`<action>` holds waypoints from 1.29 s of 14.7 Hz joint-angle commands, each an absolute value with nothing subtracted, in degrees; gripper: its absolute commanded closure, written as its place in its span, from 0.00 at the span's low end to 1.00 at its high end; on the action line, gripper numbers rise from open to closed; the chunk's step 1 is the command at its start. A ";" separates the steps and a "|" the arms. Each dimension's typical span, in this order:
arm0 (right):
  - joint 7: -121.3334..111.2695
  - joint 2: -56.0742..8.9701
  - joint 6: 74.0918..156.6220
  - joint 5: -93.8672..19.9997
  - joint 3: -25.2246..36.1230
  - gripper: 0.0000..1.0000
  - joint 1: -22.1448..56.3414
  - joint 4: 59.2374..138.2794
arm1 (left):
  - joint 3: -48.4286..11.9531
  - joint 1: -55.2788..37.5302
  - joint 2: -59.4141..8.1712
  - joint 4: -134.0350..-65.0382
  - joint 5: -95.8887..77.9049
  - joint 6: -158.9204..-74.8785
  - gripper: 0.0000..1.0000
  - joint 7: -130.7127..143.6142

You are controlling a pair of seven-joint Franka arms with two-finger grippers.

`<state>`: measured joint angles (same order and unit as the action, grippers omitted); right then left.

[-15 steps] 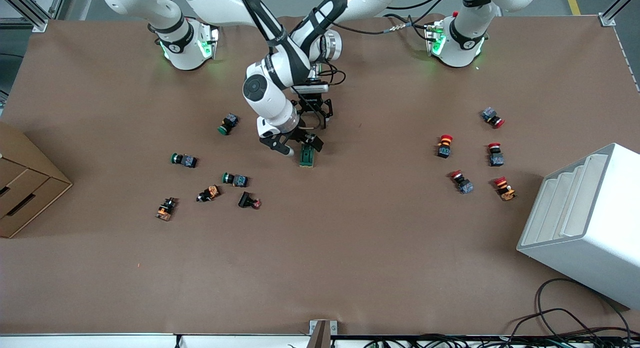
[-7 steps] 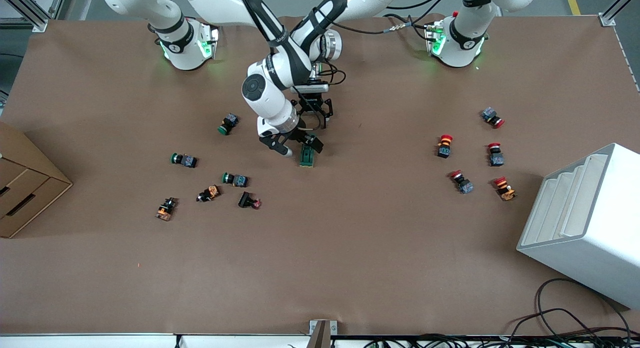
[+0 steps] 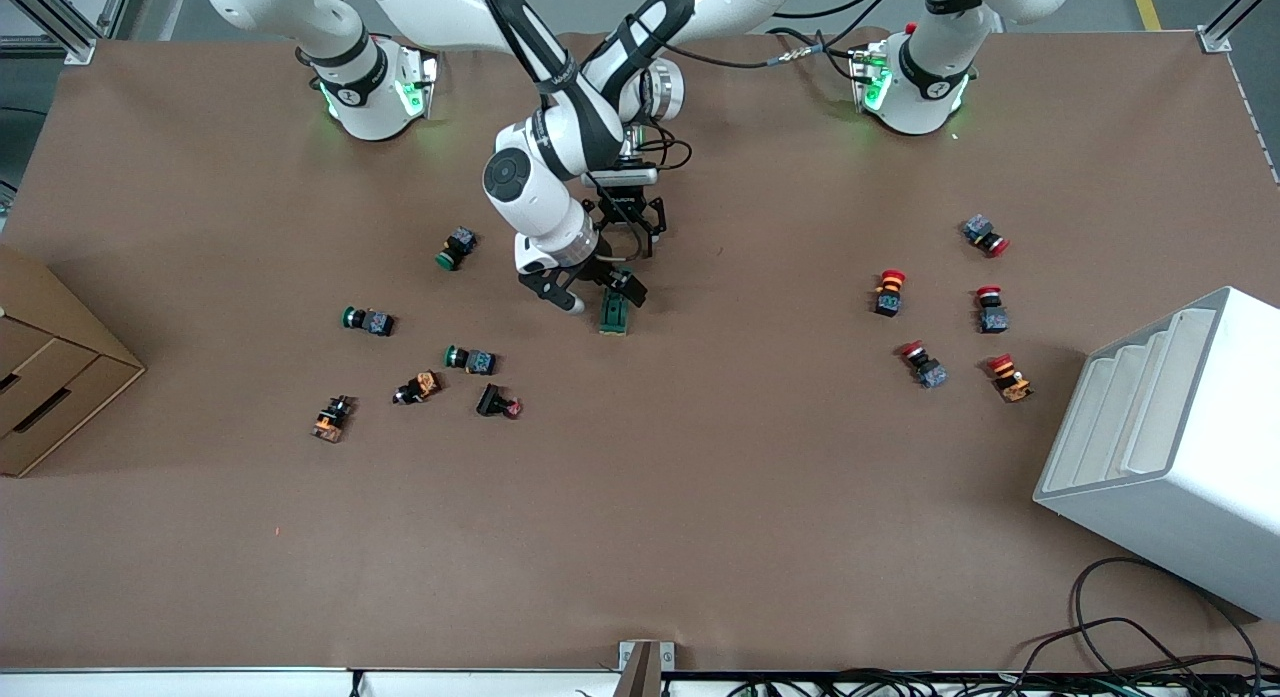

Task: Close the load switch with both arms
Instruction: 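Push the white handle down into the contacts with the right gripper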

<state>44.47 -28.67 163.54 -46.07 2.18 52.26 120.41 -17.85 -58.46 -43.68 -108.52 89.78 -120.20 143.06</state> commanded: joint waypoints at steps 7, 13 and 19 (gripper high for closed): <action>45.35 -26.99 160.06 -48.43 2.55 0.00 53.17 117.42 | -17.84 -59.06 -42.45 -110.22 88.42 -120.32 0.01 144.05; 45.53 -27.25 159.96 -48.43 2.64 0.00 53.26 117.33 | -17.84 -59.06 -42.36 -110.22 88.42 -120.32 0.01 144.14; 45.62 -27.25 159.79 -48.52 2.64 0.00 51.60 115.58 | -17.84 -59.06 -41.75 -110.30 88.42 -120.32 0.01 144.05</action>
<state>45.01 -28.10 159.89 -46.78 2.93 52.24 118.14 -18.00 -58.47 -43.56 -108.60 89.54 -120.21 143.12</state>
